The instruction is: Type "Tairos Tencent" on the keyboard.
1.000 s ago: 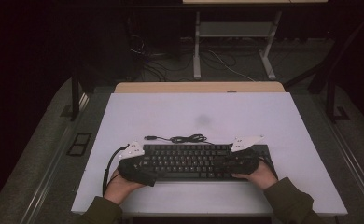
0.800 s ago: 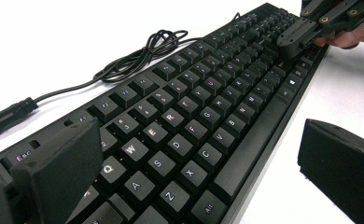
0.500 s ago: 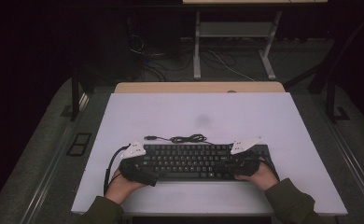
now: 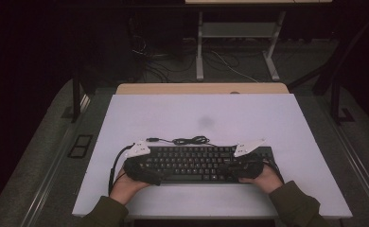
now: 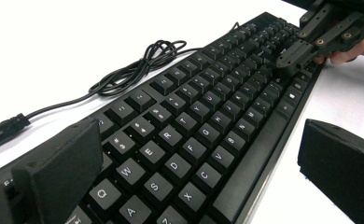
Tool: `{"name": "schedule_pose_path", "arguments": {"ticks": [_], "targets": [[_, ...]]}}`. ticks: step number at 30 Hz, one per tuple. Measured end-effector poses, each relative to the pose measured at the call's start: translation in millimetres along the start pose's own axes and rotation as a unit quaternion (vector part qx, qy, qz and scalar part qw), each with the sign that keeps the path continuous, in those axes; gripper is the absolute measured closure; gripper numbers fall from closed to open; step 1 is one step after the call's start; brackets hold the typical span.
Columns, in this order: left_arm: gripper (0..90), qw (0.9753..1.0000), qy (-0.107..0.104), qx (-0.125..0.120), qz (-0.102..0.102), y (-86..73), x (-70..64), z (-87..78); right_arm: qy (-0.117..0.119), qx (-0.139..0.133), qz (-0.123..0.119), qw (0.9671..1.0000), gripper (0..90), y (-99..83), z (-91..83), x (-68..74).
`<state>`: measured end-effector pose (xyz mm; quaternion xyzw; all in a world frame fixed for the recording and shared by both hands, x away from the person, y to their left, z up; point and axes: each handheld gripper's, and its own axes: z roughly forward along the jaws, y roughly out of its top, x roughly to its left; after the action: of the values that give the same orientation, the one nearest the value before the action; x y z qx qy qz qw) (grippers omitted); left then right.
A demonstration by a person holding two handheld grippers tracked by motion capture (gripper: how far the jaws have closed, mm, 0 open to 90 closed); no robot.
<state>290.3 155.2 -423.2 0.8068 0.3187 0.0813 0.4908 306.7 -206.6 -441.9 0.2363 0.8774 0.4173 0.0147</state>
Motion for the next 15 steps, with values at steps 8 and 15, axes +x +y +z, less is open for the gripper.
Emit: {"name": "schedule_pose_path", "arguments": {"ticks": [8, 15], "targets": [[0.0, 1.0, -0.001, 0.002, 0.001, 4.4, 1.5, 8.1, -0.002, 0.0, -0.002, 1.0, 89.2, 0.1, 0.1, 0.3], [0.0, 1.0, -0.001, 0.002, 0.003, 8.3, 2.4, 15.3, -0.002, 0.0, -0.002, 1.0, 89.2, 0.1, 0.2, 0.4]]}}
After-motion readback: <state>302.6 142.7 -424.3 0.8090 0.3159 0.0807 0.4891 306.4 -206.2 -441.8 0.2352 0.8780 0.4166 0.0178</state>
